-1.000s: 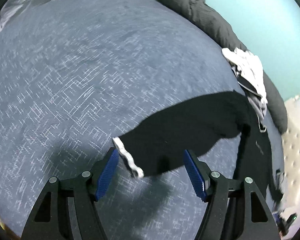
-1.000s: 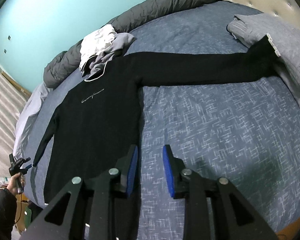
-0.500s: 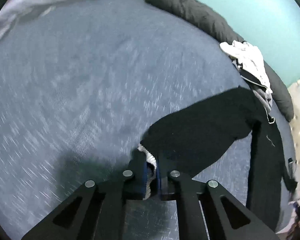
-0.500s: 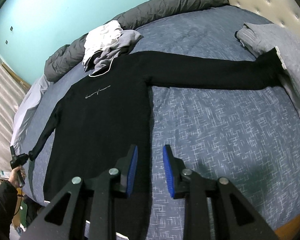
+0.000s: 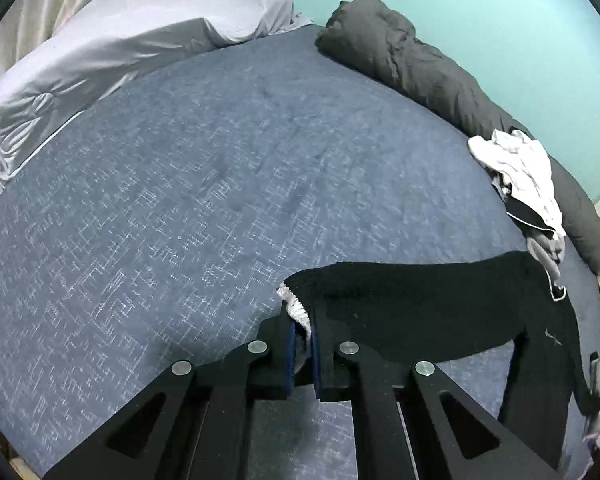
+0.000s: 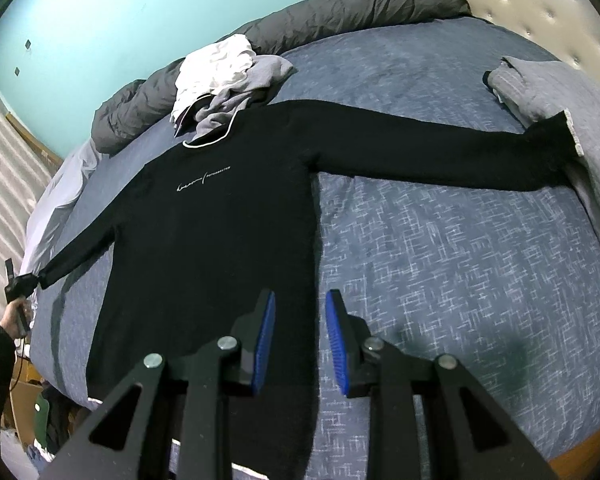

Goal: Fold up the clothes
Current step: 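Pull the sleeve outward from the body with the left gripper and release, then reach to the white drawstring and grasp it with the right gripper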

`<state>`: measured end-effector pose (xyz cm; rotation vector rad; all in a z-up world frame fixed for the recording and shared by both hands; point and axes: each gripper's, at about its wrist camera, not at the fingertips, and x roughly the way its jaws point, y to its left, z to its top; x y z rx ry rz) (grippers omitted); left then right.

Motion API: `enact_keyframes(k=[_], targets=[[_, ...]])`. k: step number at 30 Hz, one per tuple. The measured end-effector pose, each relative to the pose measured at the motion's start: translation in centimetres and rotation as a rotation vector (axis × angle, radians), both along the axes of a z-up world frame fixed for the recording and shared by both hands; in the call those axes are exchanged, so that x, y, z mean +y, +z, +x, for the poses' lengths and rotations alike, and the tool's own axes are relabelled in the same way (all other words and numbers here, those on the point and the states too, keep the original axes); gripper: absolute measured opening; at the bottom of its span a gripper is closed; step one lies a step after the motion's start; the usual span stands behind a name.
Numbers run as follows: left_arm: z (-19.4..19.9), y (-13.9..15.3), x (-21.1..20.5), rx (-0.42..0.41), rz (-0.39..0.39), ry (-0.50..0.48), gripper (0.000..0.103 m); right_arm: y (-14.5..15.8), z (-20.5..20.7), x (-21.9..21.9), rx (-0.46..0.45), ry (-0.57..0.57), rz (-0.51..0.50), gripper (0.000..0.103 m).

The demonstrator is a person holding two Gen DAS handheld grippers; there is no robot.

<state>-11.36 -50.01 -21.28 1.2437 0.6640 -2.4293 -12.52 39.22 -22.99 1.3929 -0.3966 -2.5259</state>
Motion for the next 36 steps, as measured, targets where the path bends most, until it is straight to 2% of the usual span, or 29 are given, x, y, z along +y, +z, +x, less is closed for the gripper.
enact_keyframes(k=[2, 5, 6, 7, 9, 10, 14, 15, 16, 20, 23, 29, 31, 33, 36], targets=[[-0.3, -0.7, 0.1, -0.010, 0.002, 0.027, 0.014, -0.1, 0.0, -0.2, -0.006, 0.006, 0.004, 0.026], [0.9, -1.4, 0.3, -0.031, -0.002, 0.060, 0.017, -0.3, -0.1, -0.2, -0.010, 0.010, 0.002, 0.026], [1.3, -1.6, 0.6, -0.041, -0.005, 0.059, 0.021, -0.4, -0.1, -0.1, -0.011, 0.011, 0.000, 0.026], [1.8, -1.6, 0.9, -0.041, -0.006, 0.052, 0.032, -0.4, -0.1, -0.1, -0.011, 0.011, -0.002, 0.026], [2.8, -1.4, 1.9, -0.041, -0.036, 0.039, 0.047, -0.6, -0.2, -0.2, -0.016, 0.011, -0.009, 0.026], [3.0, -1.4, 2.6, -0.045, -0.037, 0.029, 0.048, -0.7, -0.2, -0.3, -0.017, 0.012, -0.015, 0.026], [3.7, -1.0, 6.0, -0.006, 0.040, -0.081, 0.052, -1.1, -0.1, -0.6, -0.019, 0.017, -0.037, 0.026], [3.9, -0.9, 7.2, 0.005, 0.057, -0.108, 0.056, -1.2, 0.0, -0.6, -0.020, 0.017, -0.042, 0.031], [4.0, -0.8, 8.3, 0.014, 0.074, -0.132, 0.056, -1.3, 0.1, -0.5, -0.023, 0.012, -0.047, 0.035], [3.9, -0.9, 13.2, 0.027, 0.149, -0.207, 0.057, -2.0, 0.5, 0.3, -0.045, -0.005, -0.073, 0.036], [3.7, -1.4, 17.6, 0.026, 0.223, -0.287, 0.057, -2.8, 0.7, 0.4, -0.093, 0.006, -0.056, 0.038], [3.9, -3.5, 26.0, -0.051, 0.307, -0.455, 0.057, -4.5, 2.2, 0.6, -0.147, 0.024, -0.081, 0.042], [4.3, -4.2, 28.2, -0.083, 0.304, -0.498, 0.057, -5.1, 2.5, 0.8, -0.164, 0.017, -0.093, 0.042], [4.8, -4.9, 30.3, -0.109, 0.269, -0.544, 0.057, -5.4, 2.7, 0.7, -0.171, 0.027, -0.092, 0.042], [5.1, -5.8, 32.0, -0.130, 0.253, -0.566, 0.057, -5.8, 2.7, 0.9, -0.175, 0.027, -0.098, 0.042]])
